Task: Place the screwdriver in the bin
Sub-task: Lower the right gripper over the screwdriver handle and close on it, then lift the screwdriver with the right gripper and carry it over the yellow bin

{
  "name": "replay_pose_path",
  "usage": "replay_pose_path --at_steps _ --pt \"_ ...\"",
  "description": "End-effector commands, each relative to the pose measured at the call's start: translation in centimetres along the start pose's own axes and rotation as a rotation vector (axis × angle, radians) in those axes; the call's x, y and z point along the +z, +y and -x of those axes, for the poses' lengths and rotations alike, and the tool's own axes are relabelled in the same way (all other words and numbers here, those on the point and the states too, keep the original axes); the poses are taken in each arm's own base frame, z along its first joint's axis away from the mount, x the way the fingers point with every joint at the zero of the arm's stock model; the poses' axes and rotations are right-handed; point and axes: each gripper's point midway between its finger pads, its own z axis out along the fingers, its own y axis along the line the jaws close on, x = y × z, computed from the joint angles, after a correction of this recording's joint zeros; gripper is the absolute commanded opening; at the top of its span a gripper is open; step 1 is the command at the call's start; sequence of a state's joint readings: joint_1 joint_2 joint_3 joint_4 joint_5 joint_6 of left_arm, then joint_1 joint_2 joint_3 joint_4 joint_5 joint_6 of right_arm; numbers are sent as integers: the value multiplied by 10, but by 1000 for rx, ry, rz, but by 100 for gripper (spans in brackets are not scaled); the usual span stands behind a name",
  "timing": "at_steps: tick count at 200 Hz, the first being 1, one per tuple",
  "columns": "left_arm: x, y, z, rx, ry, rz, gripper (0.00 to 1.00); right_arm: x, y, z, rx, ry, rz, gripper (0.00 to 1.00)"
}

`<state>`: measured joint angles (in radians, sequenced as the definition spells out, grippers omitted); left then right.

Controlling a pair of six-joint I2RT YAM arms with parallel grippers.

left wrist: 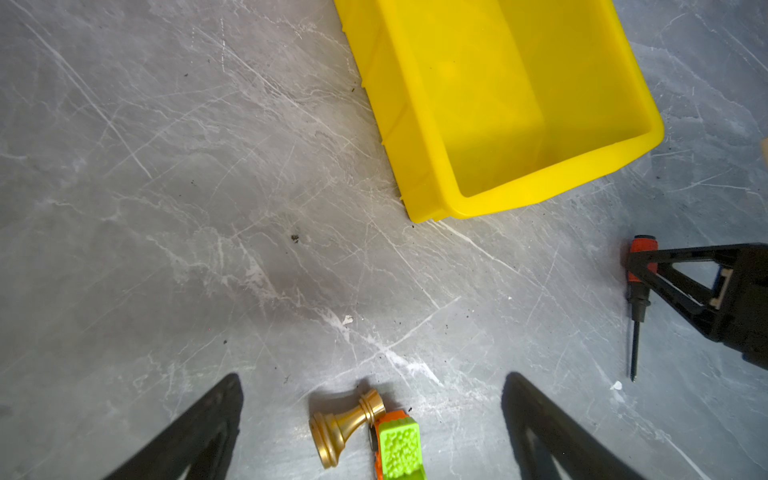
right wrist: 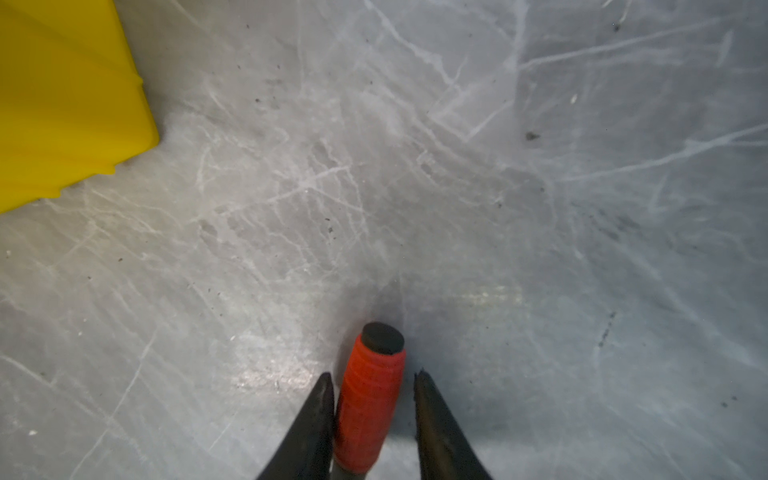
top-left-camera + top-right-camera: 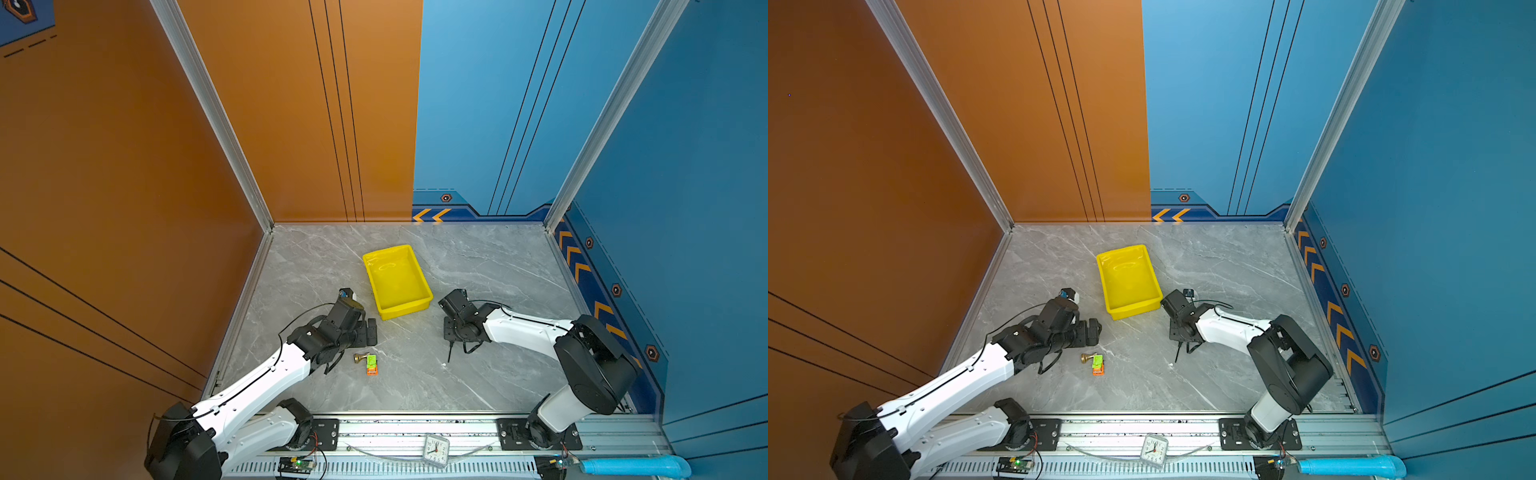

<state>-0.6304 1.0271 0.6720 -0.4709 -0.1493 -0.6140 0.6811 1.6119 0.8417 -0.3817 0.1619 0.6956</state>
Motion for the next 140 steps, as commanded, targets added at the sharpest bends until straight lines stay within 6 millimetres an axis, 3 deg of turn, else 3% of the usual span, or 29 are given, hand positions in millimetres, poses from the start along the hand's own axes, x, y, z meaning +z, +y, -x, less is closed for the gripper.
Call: replay_pose_path --at_steps 1,73,97,140 --pt "-2 3 -1 21 5 19 98 5 -8 -3 -23 3 -55 29" --pt "-5 8 1 27 0 17 98 -1 -13 -4 -18 -4 -71 7" --pt "-9 14 4 19 -8 16 98 -20 -7 14 -31 -67 -49 0" --pt "-10 26 12 -9 -14 15 98 -71 25 45 -101 -188 34 0"
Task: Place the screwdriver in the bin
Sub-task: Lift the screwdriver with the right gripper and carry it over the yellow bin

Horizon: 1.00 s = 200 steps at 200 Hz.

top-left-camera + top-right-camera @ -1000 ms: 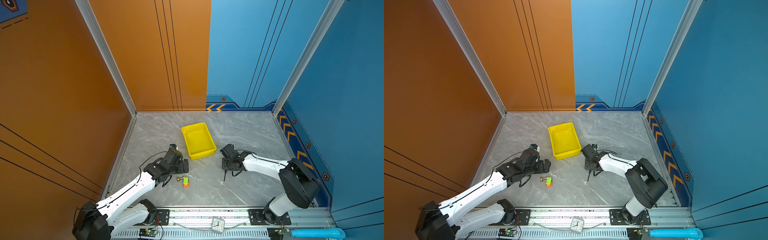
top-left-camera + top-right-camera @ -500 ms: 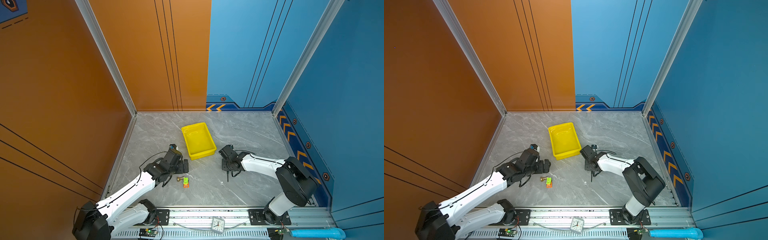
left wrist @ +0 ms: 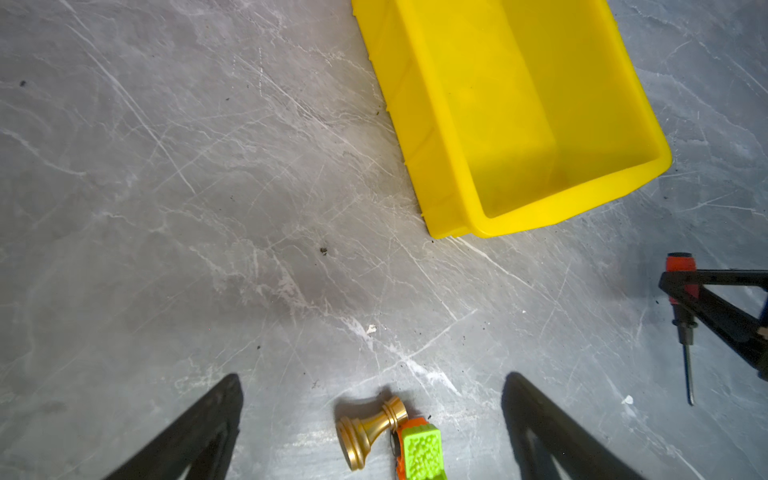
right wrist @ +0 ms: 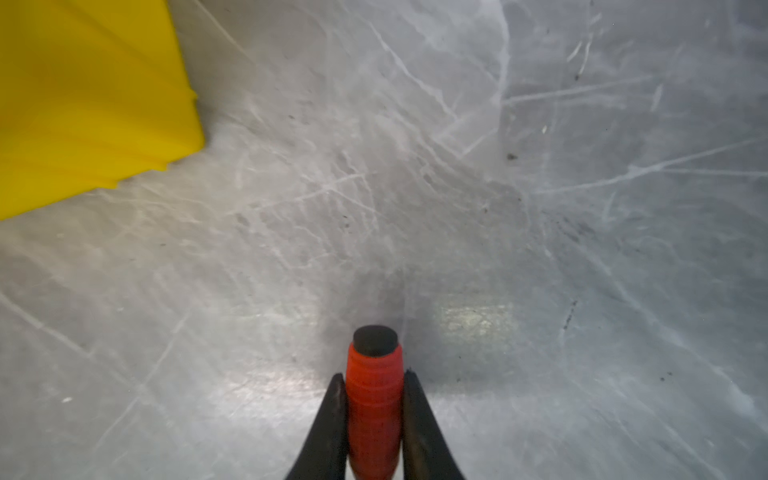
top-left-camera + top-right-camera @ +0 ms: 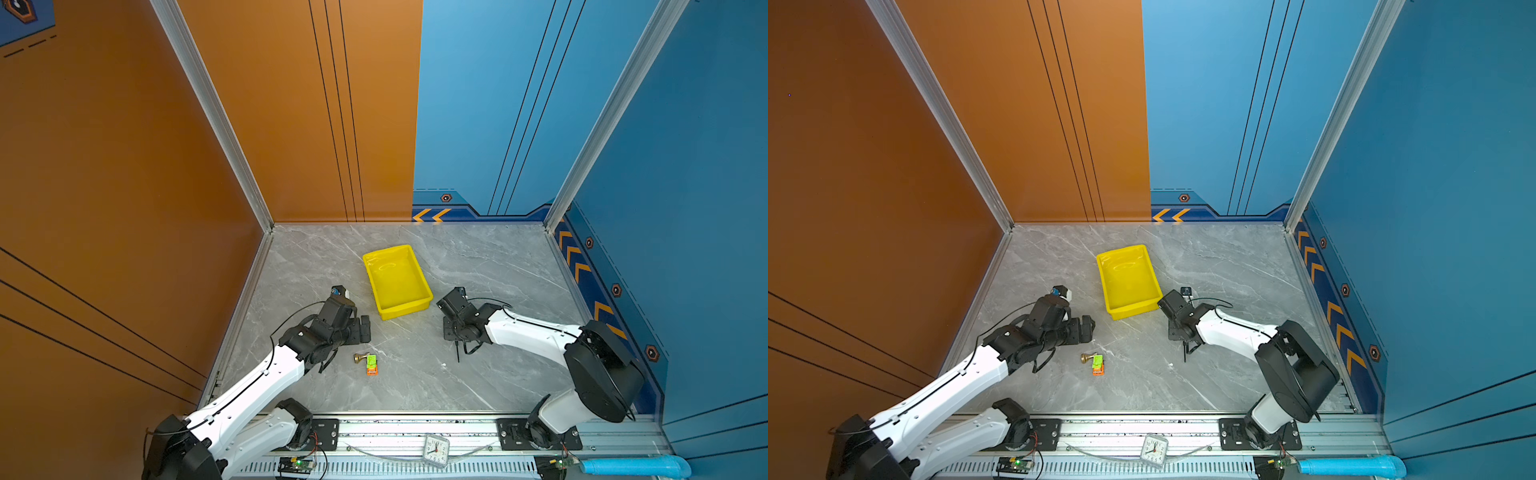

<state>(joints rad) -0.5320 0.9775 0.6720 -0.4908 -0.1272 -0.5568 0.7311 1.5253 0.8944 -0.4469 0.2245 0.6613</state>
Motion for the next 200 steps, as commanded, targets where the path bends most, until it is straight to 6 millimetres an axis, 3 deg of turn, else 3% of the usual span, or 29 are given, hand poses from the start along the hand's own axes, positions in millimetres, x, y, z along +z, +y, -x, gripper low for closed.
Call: replay_pose_path --at_steps 1,35,83,145,148,157,164,200 --pt "-2 6 -1 13 21 -7 98 -35 10 32 -40 -99 17 0" --pt "-5 4 18 5 -3 -31 98 -67 40 76 -80 -184 74 0" --pt "-4 -17 51 51 -43 -110 98 -72 95 139 -131 -223 158 0" --pt "0 -56 86 122 -112 -252 98 -37 146 196 -163 -216 228 0" --pt "1 -57 87 124 -113 -253 98 -31 136 205 -144 -215 216 0" --pt "3 -57 92 127 -117 -245 98 -27 138 213 -146 -219 220 0" --pt "6 -57 95 125 -115 -237 98 -10 141 213 -159 -197 208 0" --pt "23 -56 97 110 -77 -201 98 19 154 222 -190 -195 193 0"
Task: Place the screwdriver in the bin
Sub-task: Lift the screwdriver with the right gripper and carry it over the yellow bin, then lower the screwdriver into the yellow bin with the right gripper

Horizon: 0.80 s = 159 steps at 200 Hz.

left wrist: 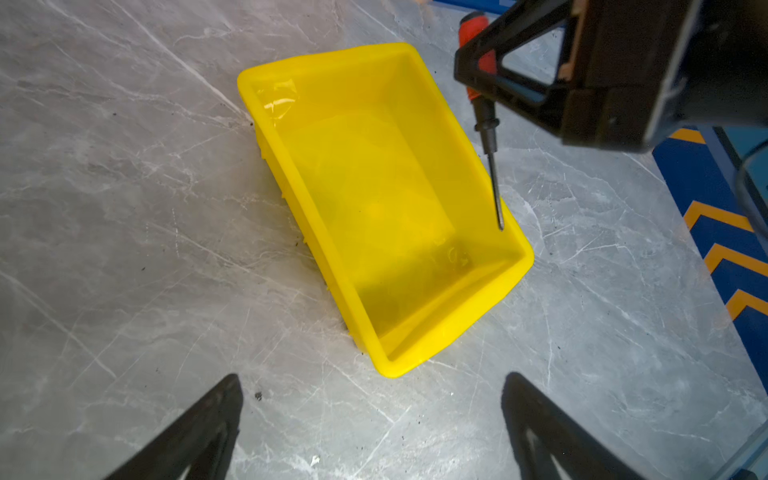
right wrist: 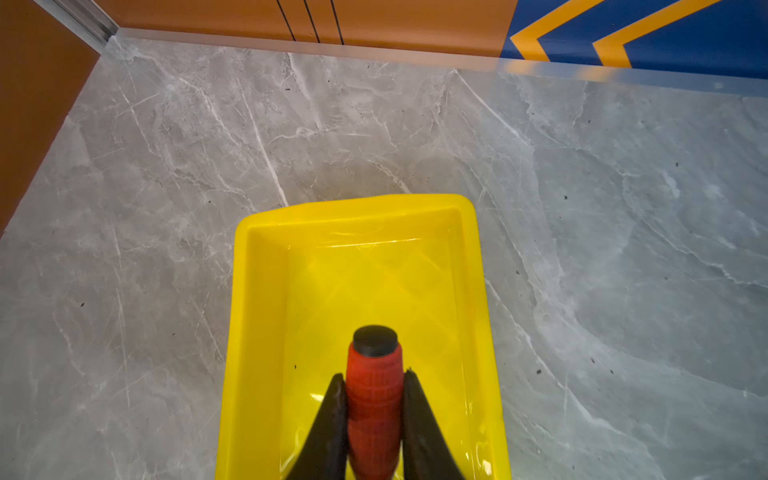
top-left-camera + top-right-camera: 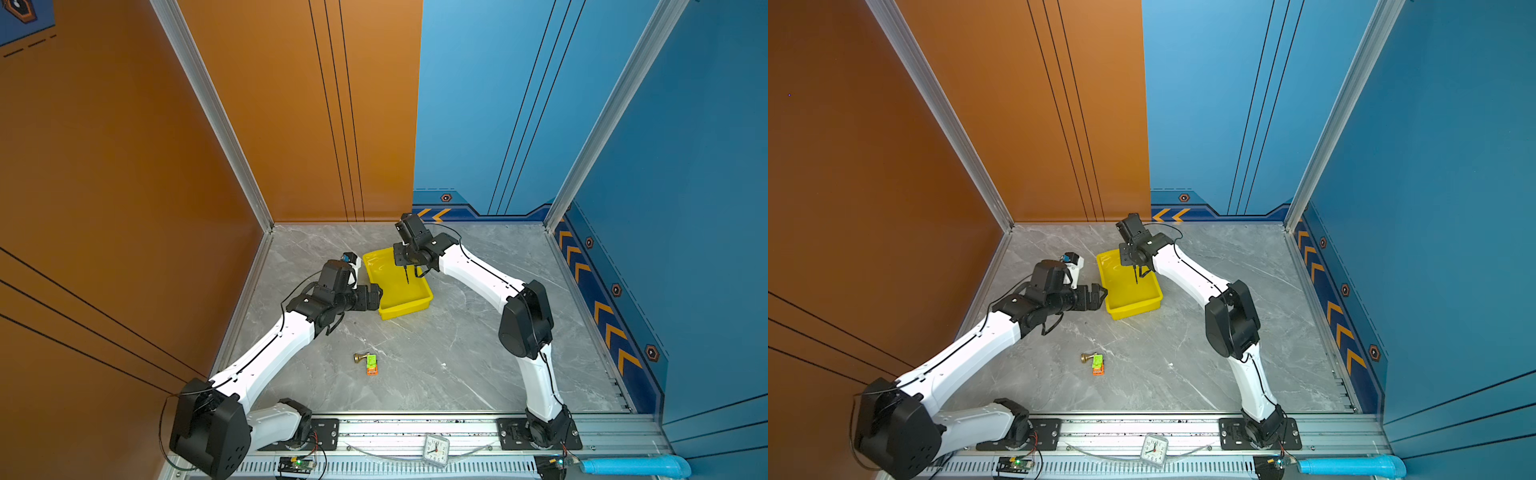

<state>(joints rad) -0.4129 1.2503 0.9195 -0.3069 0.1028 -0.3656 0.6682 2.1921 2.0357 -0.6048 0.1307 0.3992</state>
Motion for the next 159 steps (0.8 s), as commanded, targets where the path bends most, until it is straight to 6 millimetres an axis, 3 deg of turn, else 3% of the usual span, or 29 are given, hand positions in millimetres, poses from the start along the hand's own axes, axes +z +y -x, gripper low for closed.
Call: replay_pose_path --at_steps 1,78,159 --pt "6 -1 7 7 0 -1 98 13 3 -5 -47 38 0 0" --pt "30 -10 7 43 25 -58 98 64 3 -32 -19 125 14 0" --pt "32 -9 1 32 40 -63 98 91 -3 -59 -17 188 -2 0"
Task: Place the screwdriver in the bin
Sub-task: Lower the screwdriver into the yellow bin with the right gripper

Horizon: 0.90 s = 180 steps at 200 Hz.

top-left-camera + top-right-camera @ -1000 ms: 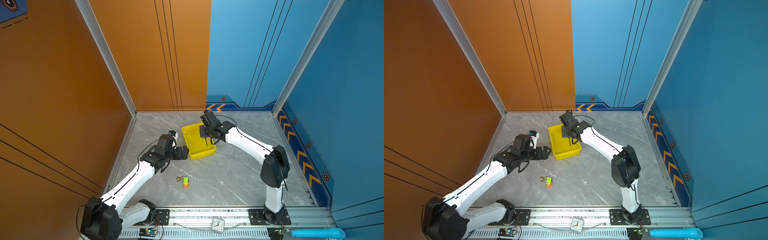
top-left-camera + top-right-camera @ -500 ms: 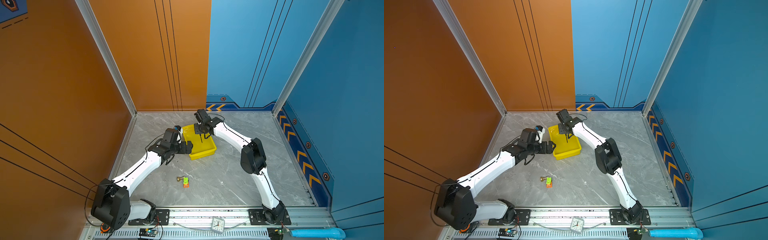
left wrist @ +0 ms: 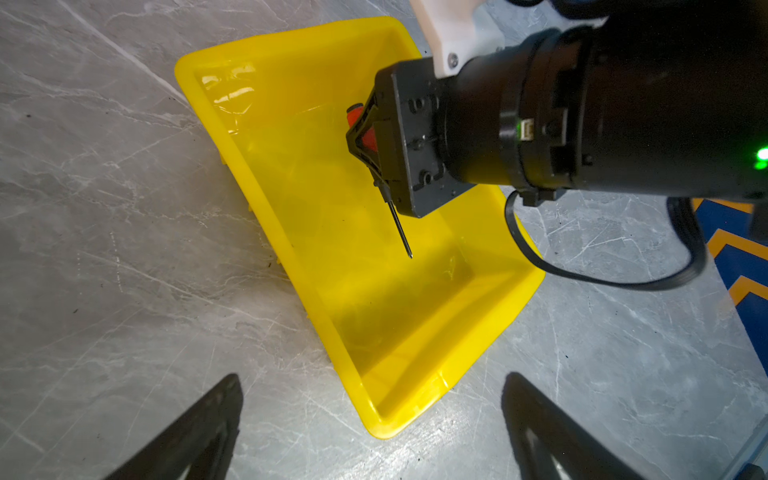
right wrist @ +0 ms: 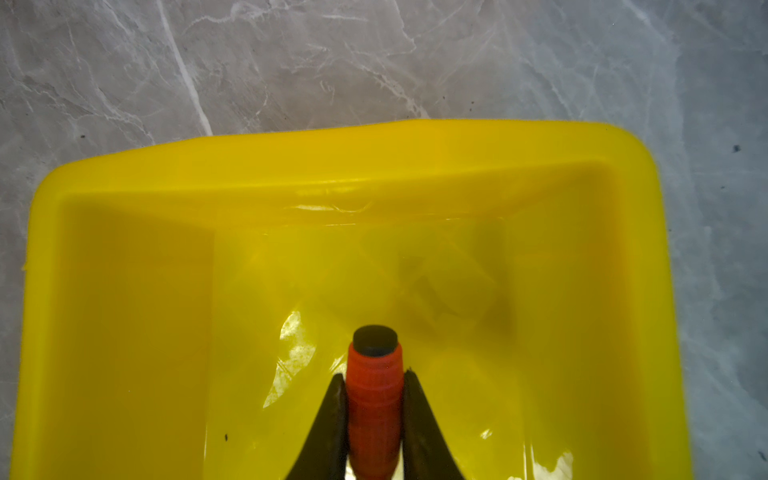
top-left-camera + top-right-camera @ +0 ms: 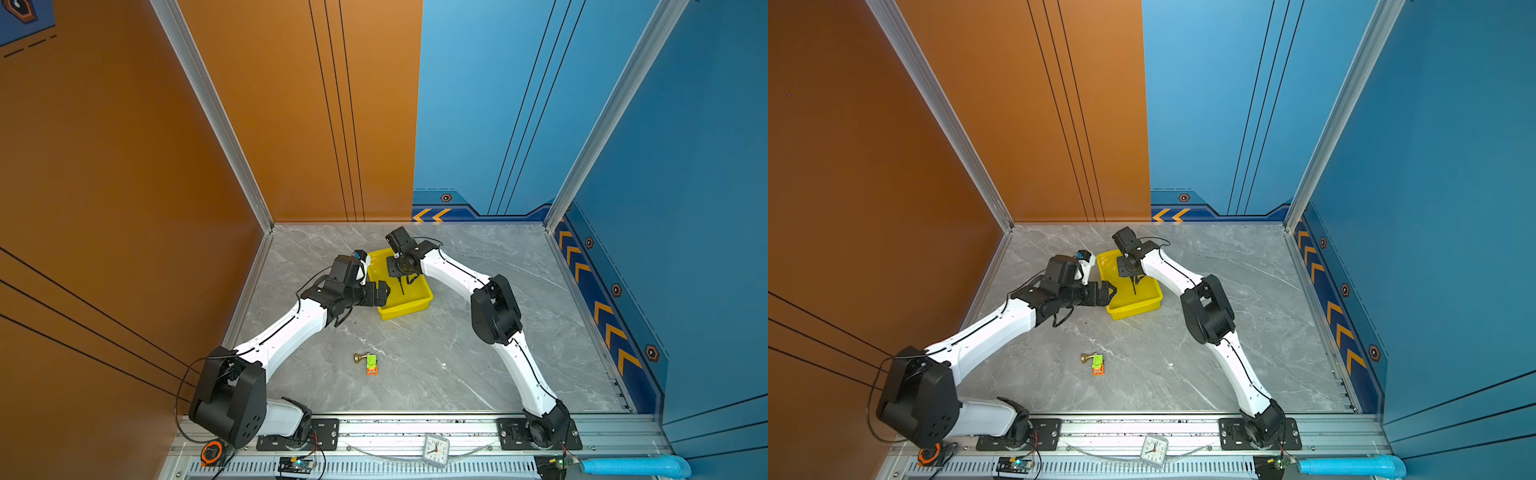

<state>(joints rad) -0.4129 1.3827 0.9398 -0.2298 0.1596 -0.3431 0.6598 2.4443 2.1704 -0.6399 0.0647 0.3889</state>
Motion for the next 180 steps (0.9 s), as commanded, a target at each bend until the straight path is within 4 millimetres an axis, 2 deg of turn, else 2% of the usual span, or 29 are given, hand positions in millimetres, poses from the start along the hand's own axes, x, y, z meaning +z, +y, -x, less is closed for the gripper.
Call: replay_pose_path --at_steps 1,116,180 --pt "-3 -4 6 15 -11 -21 98 7 -2 -4 8 25 1 0" --pt "-12 10 -8 2 0 6 98 27 -4 -21 4 65 -17 0" --pt "-12 11 -9 1 1 8 98 31 -4 -25 4 73 -18 6"
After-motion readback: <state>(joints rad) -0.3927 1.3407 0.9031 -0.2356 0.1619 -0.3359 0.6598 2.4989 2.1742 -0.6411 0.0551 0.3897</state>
